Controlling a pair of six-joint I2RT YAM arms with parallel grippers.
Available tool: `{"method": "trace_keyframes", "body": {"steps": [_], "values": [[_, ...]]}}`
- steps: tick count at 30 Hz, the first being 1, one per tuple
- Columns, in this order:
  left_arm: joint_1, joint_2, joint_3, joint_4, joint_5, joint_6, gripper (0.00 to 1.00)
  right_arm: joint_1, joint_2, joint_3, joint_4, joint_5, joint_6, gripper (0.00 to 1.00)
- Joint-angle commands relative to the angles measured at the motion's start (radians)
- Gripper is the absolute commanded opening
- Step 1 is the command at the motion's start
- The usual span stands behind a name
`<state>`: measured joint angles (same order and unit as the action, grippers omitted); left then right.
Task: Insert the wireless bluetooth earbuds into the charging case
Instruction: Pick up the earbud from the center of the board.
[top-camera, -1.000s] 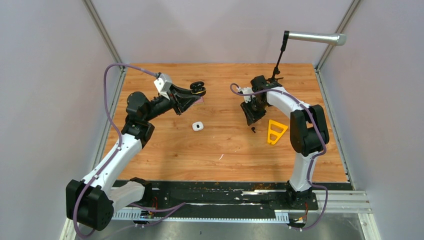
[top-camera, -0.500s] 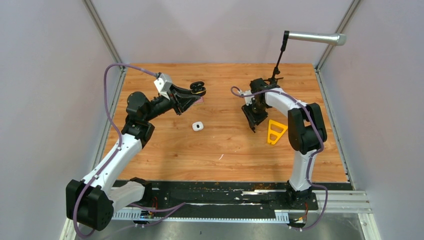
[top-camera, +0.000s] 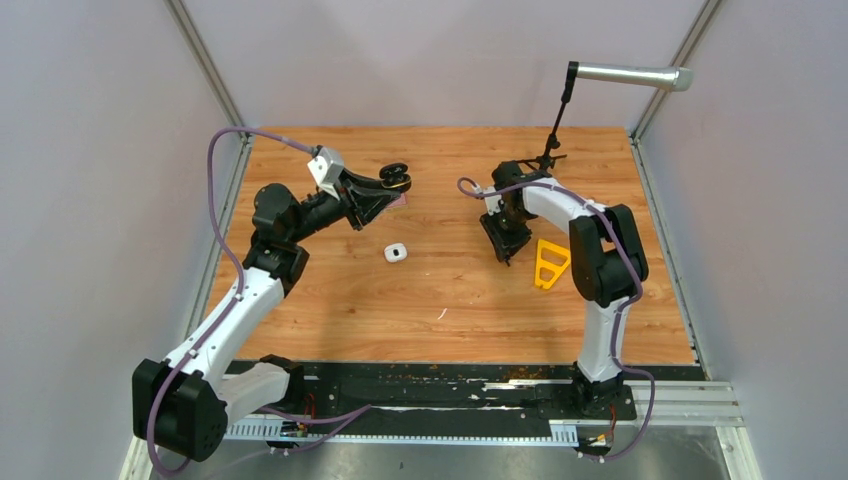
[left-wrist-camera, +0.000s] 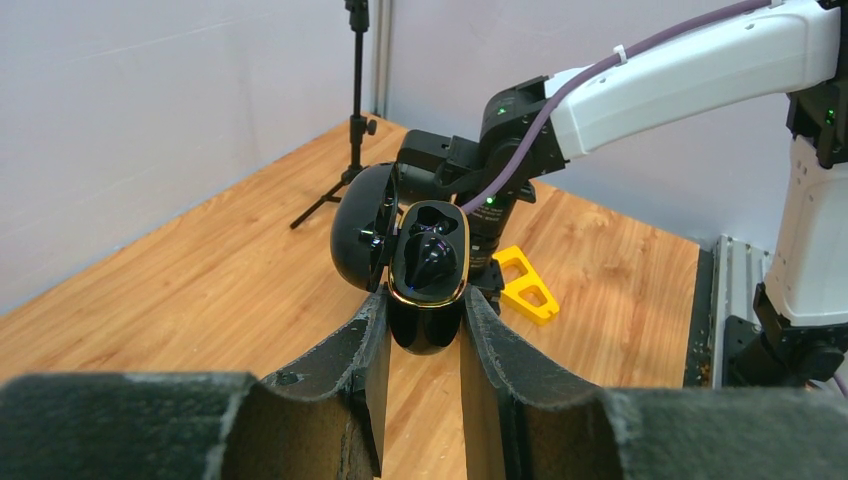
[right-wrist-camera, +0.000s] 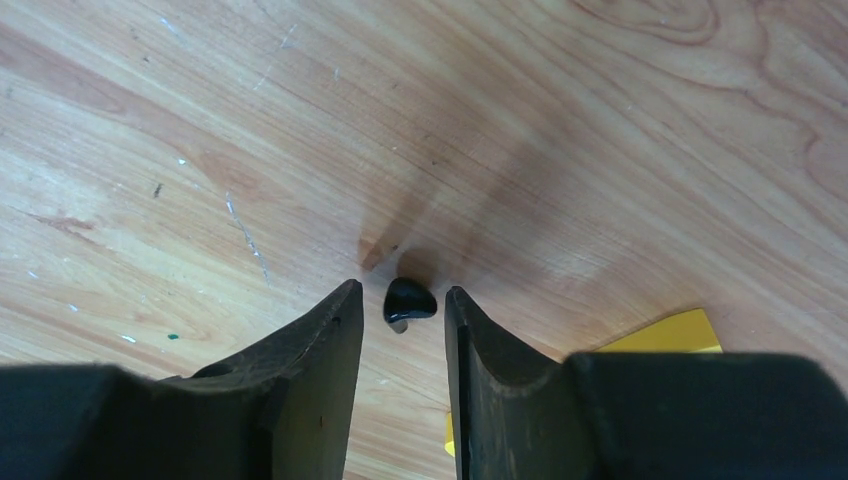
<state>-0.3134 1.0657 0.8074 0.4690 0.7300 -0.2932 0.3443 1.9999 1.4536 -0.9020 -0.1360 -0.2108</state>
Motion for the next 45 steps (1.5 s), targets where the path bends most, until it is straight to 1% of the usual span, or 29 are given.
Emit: {"method": "trace_keyframes", "body": {"steps": [1,13,18,21,26,30,35,39,41,45], "values": [[0.005,-0.015,-0.005,0.039,-0.009,0.004,0.0,0.001,0.023,0.033,-0.007,0.04,0.054,0.35],[0.01,-0.013,-0.012,0.044,-0.013,0.002,0.0,0.014,0.042,0.05,-0.016,0.045,0.076,0.33],[0.011,-0.007,-0.013,0.051,-0.015,-0.001,0.0,0.02,0.038,0.037,-0.019,0.041,0.094,0.31],[0.011,-0.008,-0.014,0.048,-0.015,0.001,0.0,0.022,0.039,0.037,-0.013,0.043,0.097,0.27],[0.012,-0.009,-0.017,0.046,-0.015,0.003,0.0,0.022,0.033,0.053,-0.006,0.029,0.083,0.17],[0.012,-0.005,-0.015,0.047,-0.015,0.004,0.0,0.022,0.01,0.05,0.008,0.024,0.077,0.13],[0.011,0.0,-0.011,0.049,-0.012,0.003,0.0,0.022,-0.034,0.056,0.01,-0.01,0.062,0.07],[0.012,0.008,-0.005,0.049,-0.008,0.004,0.0,0.02,-0.114,0.06,0.009,-0.119,0.037,0.04],[0.011,0.016,0.002,0.053,-0.007,0.007,0.0,0.012,-0.165,0.055,0.012,-0.224,0.02,0.01],[0.011,0.057,0.065,0.058,0.019,0.016,0.0,-0.02,-0.29,0.06,-0.001,-0.464,0.006,0.01]]}}
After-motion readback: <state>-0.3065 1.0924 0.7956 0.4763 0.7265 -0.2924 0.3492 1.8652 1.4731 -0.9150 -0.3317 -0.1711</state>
